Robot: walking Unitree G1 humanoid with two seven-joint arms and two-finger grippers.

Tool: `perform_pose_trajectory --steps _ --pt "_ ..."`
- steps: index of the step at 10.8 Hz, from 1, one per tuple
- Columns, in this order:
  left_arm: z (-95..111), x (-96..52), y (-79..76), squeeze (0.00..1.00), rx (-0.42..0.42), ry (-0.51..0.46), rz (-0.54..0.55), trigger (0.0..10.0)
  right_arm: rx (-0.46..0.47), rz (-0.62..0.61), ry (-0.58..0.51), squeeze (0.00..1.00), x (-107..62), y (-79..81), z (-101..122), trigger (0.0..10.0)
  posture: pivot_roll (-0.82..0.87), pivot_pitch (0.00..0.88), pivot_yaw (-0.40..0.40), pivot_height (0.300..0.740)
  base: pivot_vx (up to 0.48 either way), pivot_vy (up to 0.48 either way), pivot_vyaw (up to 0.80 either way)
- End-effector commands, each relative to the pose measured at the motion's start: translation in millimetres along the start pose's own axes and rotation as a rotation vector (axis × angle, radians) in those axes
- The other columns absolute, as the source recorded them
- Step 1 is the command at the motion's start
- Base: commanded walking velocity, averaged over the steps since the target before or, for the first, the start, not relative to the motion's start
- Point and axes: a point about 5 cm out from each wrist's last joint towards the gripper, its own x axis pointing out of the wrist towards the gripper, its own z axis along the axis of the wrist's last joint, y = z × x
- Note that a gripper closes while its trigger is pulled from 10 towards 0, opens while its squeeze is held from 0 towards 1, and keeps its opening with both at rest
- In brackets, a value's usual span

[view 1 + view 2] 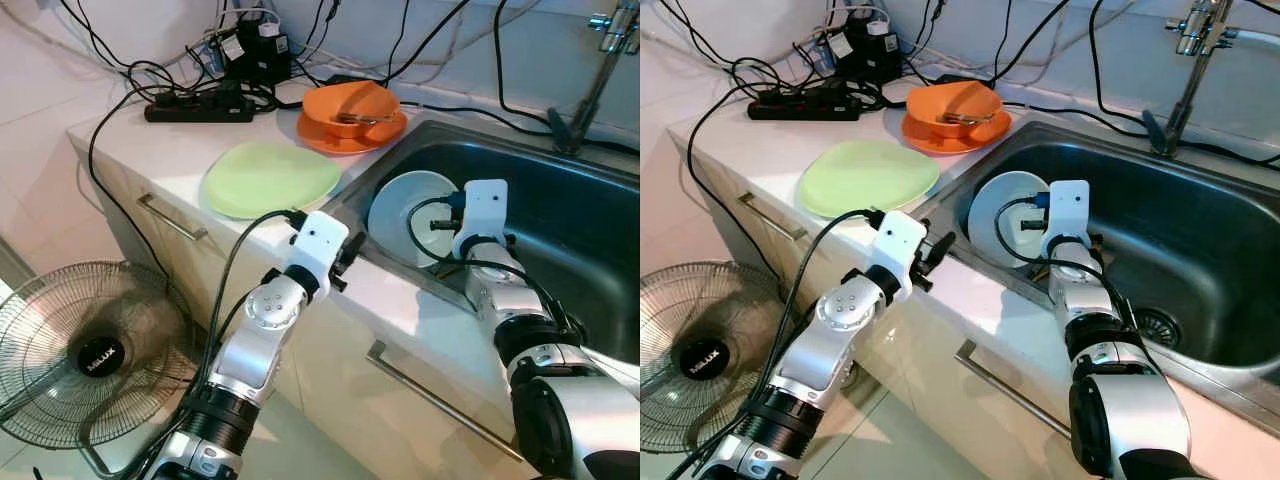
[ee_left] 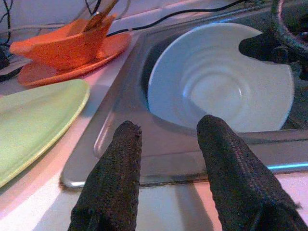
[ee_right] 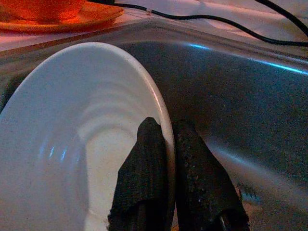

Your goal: Kitchen organization

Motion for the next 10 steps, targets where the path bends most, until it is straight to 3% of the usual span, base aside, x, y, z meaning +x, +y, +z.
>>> perform_pose_trajectory --steps 1,6,7,8,9,10 --pt "2.4 -1.4 0.3 0.00 0.003 -0.007 -0.004 10.0 -0.016 0.066 -0.061 0.00 2.7 14.1 15.2 10.0 0.18 0.000 0.055 0.740 0.000 0.000 0.00" --pt "1.3 -1.5 -2.3 0.00 0.002 0.000 -0.019 10.0 -0.035 0.116 -0.058 0.04 1.6 22.2 12.8 10.0 0.18 0.000 0.054 0.740 0.000 0.000 0.00" --pt "1.4 -1.6 -2.2 0.00 0.002 0.000 -0.018 10.0 -0.035 0.117 -0.058 0.24 1.5 22.5 12.5 10.0 0.18 0.000 0.054 0.740 0.000 0.000 0.00" --pt "1.4 -1.6 -1.9 0.00 0.003 0.000 -0.016 10.0 -0.037 0.115 -0.055 0.16 1.3 22.6 11.8 10.0 0.18 0.000 0.054 0.740 0.000 0.000 0.00" --pt "1.2 -1.6 -1.7 0.00 0.004 0.000 -0.014 10.0 -0.035 0.117 -0.054 0.53 1.3 22.7 11.6 10.0 0.18 0.000 0.054 0.740 0.000 0.000 0.00" --pt "1.2 -1.8 -1.6 0.00 0.004 0.000 -0.013 10.0 -0.037 0.113 -0.055 0.73 1.2 22.4 11.6 10.0 0.18 0.000 0.054 0.740 0.000 0.000 0.00"
